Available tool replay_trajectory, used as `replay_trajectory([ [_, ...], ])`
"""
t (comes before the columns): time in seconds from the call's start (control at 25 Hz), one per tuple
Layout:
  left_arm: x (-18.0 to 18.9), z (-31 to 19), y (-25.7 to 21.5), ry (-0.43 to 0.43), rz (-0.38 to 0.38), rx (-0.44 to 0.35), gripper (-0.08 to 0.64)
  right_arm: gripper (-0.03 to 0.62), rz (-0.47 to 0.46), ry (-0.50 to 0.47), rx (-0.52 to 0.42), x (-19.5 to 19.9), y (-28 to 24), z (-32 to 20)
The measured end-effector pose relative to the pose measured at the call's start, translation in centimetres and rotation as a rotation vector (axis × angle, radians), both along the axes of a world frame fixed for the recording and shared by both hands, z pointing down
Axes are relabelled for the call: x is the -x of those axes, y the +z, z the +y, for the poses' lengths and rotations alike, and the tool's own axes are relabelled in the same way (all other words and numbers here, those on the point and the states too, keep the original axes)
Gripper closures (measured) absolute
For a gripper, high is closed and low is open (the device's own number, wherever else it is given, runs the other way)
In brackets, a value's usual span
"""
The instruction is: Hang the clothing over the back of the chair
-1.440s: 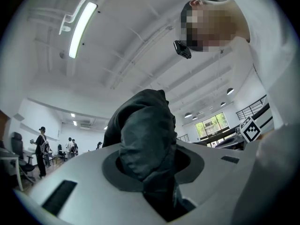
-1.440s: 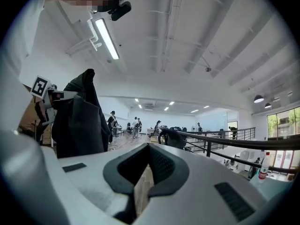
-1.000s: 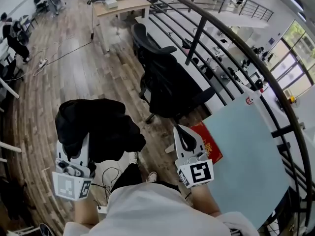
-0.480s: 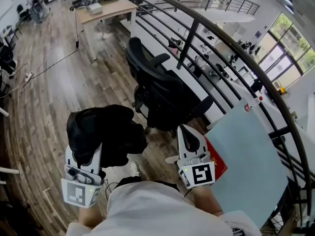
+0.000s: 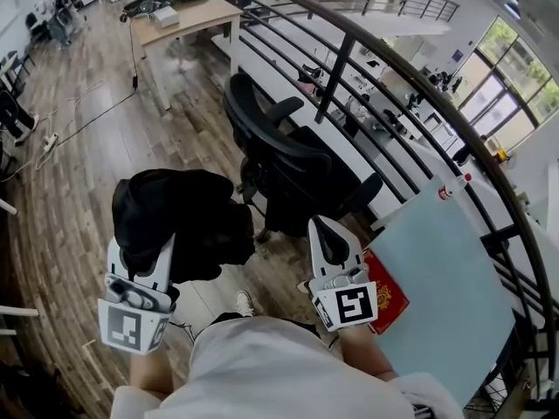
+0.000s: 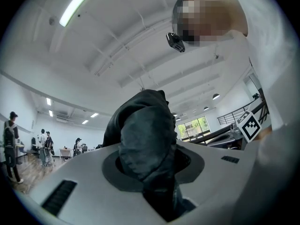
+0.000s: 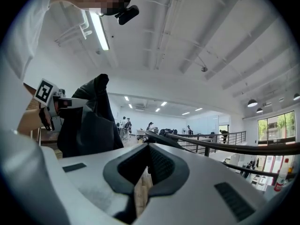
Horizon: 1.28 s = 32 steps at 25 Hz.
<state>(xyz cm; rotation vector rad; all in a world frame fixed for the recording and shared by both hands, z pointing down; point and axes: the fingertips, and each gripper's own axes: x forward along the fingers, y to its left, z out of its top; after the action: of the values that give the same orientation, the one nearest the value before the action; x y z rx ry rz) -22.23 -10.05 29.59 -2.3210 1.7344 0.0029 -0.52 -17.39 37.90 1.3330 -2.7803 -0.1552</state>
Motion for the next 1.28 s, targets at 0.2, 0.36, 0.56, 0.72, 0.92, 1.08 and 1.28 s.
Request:
replay_trajectory([
  [0.2, 0.4, -2.3, -2.4, 0.024, -0.036, -0.036, 0.423, 0.577, -0.004, 0.022, 0.014, -1.0, 0.5, -0.5],
  [0.36, 0.3, -5.5, -4.2, 0.055, -0.053, -0.058, 0.423, 0.577, -0.006, 0.044, 0.019, -2.0, 0.5, -0.7],
  [0.56, 0.2, -10.0, -6.1, 0.093, -0.052, -0.078, 0.423, 0.577, -0.004, 0.058, 0.023, -2.4, 0.7, -0.8],
  [0.72, 0.1, -12.3, -8.9, 0.111, -0.061, -0.107, 0.423, 0.577, -0.003, 0.061, 0.016, -2.4, 0.3, -0.8],
  [0.92, -0.5, -14.7, -11.4, 0.132, -0.110, -0.124, 0.423, 0.577, 0.002, 0.054, 0.001, -2.0, -0.2, -0.7],
  [1.08, -1.2, -16.4, -11.9, 0.139, -0.129, -0.123, 0.423, 0.577, 0.002, 0.053, -0.007, -1.9, -0.2, -0.6],
  [1.28, -2.2, -19.0, -12.3, 0.144, -0.148, -0.143, 0.423, 0.577, 0.007, 0.059, -0.016, -1.3, -0.4, -0.9],
])
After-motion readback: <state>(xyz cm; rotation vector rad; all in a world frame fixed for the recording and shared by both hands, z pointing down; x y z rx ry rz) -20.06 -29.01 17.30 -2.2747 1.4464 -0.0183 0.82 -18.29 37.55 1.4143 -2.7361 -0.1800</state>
